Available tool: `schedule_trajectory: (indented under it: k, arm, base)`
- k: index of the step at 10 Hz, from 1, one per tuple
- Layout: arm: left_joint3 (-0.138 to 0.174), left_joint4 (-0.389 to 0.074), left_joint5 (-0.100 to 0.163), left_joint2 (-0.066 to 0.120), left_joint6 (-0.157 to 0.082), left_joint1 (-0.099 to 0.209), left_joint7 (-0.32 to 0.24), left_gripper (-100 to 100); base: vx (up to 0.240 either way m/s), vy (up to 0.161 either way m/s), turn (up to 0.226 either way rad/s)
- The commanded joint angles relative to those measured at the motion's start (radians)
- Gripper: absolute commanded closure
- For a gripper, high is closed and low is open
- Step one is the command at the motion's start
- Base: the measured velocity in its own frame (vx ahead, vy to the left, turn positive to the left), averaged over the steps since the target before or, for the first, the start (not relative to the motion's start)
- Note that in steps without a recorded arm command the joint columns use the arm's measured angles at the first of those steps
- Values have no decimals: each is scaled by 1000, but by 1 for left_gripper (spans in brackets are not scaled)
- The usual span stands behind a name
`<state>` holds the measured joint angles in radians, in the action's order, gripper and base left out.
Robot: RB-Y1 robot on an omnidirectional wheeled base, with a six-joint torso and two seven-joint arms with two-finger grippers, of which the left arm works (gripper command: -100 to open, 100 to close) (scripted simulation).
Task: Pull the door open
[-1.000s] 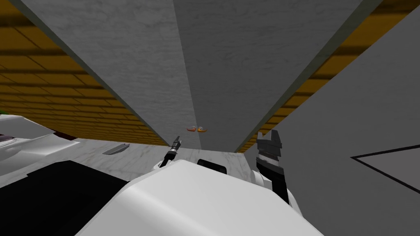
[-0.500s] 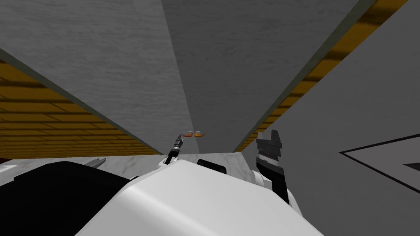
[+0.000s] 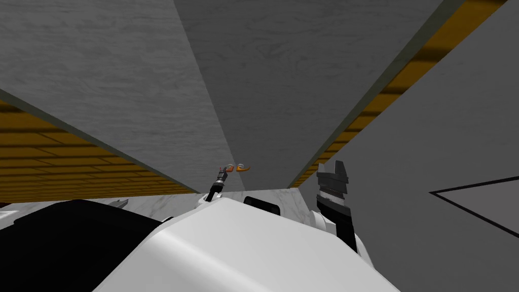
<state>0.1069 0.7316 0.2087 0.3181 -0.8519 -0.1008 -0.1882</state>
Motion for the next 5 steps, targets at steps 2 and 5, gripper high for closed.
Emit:
schedule_trajectory:
  k: [2, 5]
  arm:
    - [1, 1, 0, 2, -2, 0, 0, 100]
    - [19, -13, 9, 23, -1, -27, -4, 100]
  base:
    - [-11, 8, -14]
    - [-41, 13, 30]
